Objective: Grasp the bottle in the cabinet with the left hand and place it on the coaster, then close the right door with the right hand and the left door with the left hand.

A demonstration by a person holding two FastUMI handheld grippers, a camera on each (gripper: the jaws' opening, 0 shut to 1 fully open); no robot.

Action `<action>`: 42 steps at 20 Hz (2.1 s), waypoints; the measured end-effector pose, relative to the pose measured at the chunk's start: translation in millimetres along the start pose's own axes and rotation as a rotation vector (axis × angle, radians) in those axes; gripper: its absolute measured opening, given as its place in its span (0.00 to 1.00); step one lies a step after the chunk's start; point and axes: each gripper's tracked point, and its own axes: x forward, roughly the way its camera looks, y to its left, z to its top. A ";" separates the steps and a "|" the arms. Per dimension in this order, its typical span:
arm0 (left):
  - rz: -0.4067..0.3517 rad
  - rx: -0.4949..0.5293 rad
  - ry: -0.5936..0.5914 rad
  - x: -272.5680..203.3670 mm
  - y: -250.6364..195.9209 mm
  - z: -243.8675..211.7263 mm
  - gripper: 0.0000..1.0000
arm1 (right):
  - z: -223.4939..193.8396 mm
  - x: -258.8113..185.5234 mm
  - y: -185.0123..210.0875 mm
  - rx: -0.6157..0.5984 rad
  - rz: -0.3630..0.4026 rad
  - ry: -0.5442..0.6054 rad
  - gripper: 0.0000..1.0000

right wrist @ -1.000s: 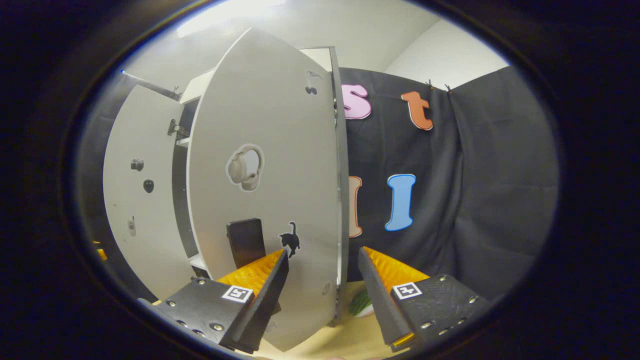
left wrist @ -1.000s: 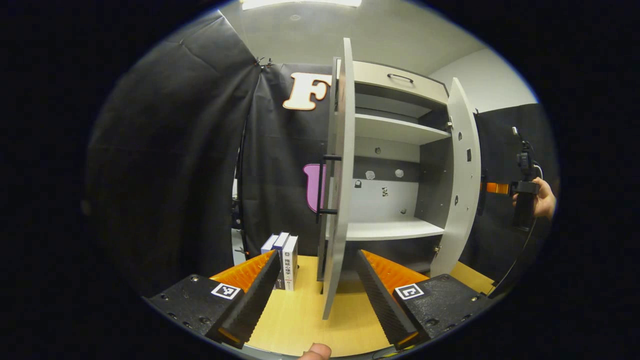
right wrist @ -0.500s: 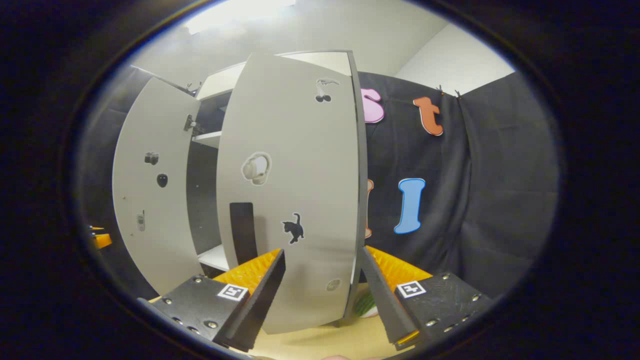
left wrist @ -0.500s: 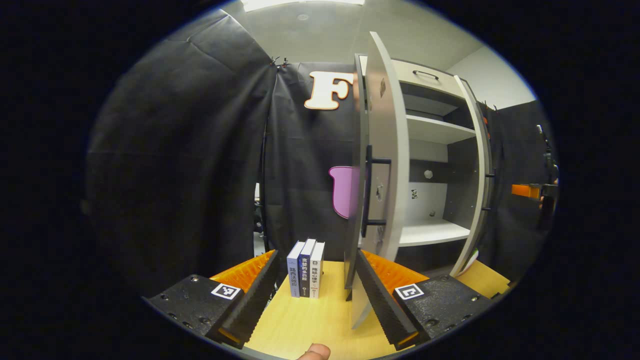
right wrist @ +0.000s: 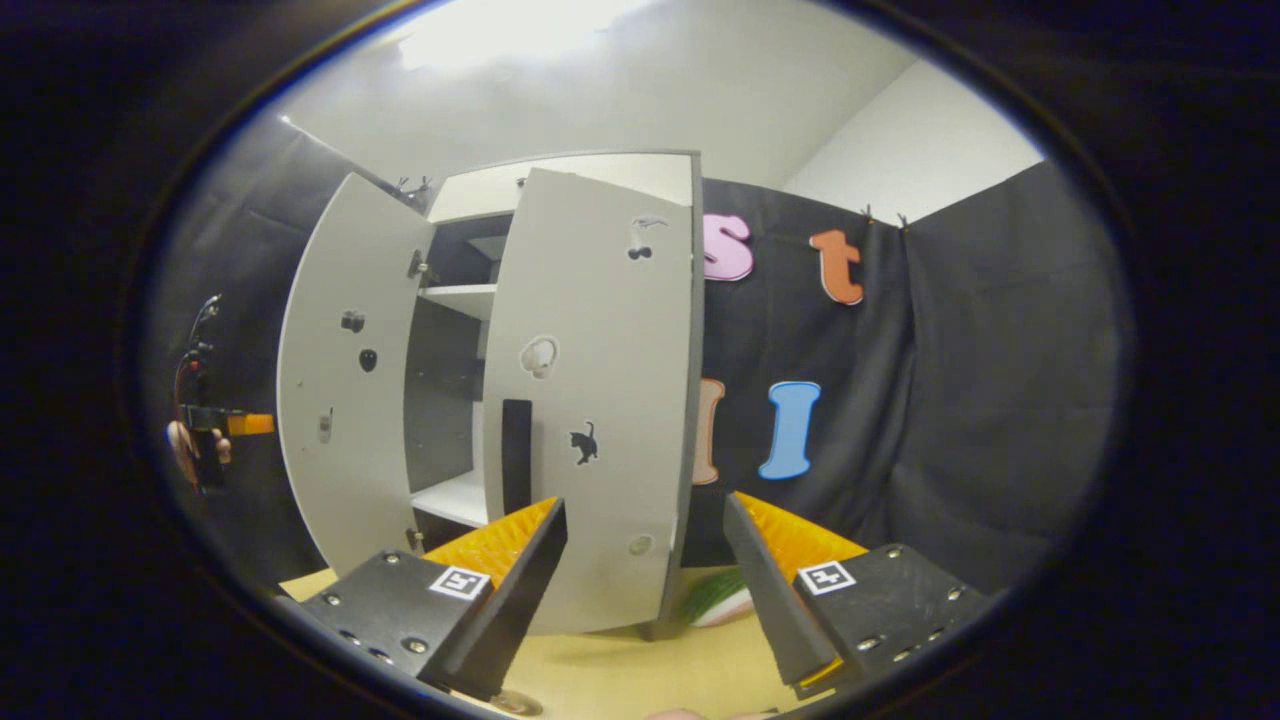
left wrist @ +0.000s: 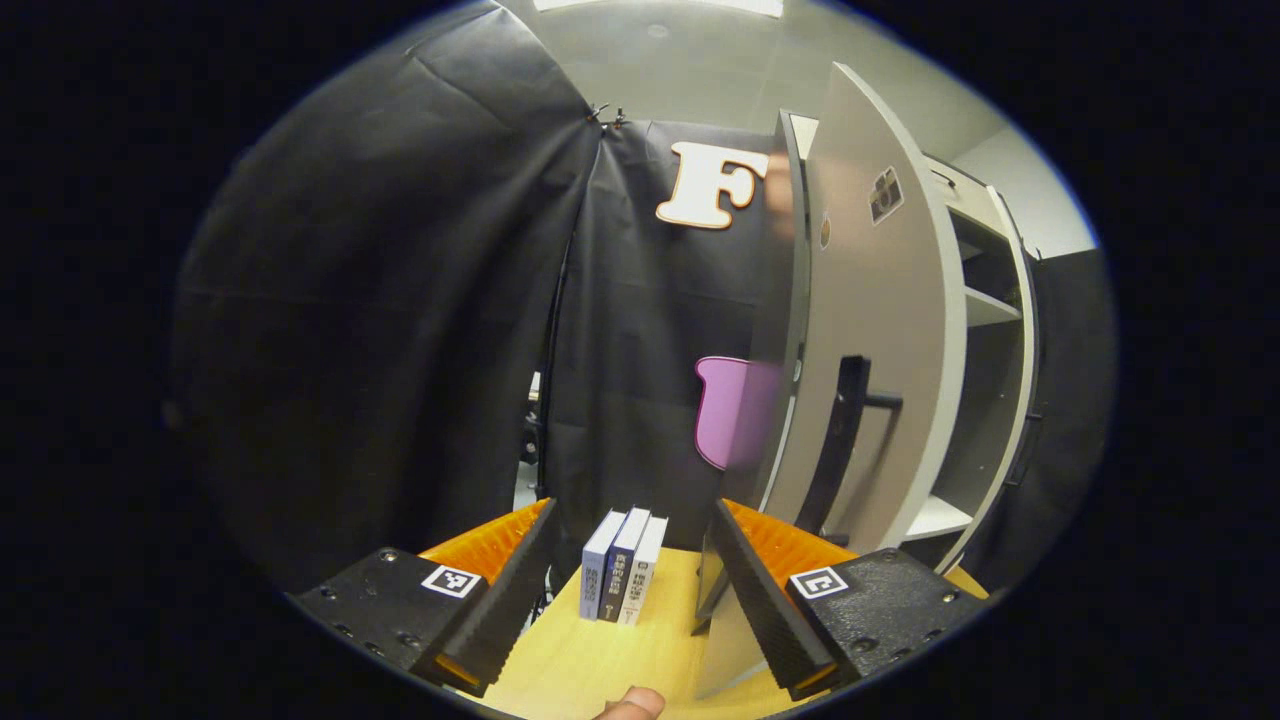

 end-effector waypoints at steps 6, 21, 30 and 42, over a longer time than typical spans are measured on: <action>-0.060 0.012 0.035 23.7 -32.0 6.2 0.93 | -0.1 -61.8 -38.1 -0.001 -0.073 -0.015 0.96; -0.088 0.126 0.022 7.4 -113.5 2.9 0.93 | -35.3 -119.6 -43.3 0.031 -0.073 0.013 0.94; -0.122 0.099 0.039 11.3 -138.9 -4.1 0.93 | -41.2 -114.2 -40.2 0.029 -0.070 0.042 0.96; -0.190 0.069 0.038 16.7 -181.3 -7.5 0.87 | -46.7 -78.1 -30.7 0.003 -0.039 0.063 0.97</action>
